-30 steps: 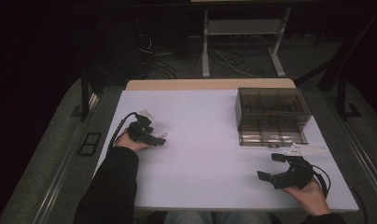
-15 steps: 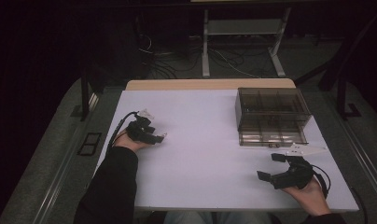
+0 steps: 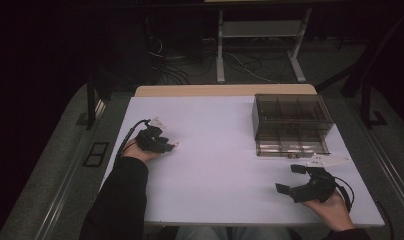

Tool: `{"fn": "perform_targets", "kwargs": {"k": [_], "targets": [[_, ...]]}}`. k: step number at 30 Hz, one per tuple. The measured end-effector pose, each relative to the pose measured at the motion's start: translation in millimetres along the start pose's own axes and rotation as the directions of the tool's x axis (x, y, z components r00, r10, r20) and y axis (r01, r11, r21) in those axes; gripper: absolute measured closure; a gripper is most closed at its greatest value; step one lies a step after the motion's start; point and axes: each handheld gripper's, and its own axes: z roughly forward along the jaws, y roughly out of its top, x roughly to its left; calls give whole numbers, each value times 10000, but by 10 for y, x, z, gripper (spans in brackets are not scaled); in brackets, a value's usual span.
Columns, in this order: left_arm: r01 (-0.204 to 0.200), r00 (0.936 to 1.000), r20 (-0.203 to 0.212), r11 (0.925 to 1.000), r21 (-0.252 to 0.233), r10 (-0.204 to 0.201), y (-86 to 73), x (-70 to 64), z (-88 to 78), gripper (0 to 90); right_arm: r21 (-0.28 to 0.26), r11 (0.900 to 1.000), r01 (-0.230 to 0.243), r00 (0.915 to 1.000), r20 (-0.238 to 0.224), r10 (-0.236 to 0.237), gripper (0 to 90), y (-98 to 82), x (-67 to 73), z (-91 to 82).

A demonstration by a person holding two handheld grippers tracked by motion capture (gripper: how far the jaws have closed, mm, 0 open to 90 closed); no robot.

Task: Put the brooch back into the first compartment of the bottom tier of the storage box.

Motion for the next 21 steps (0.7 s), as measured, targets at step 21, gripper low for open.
{"fn": "perform_targets", "kwargs": {"k": [21], "targets": [[381, 9992, 157, 9993, -16, -381, -6, 57, -11, 781, -13, 10000, 3, 10000, 6, -3, 1, -2, -8, -7]]}}
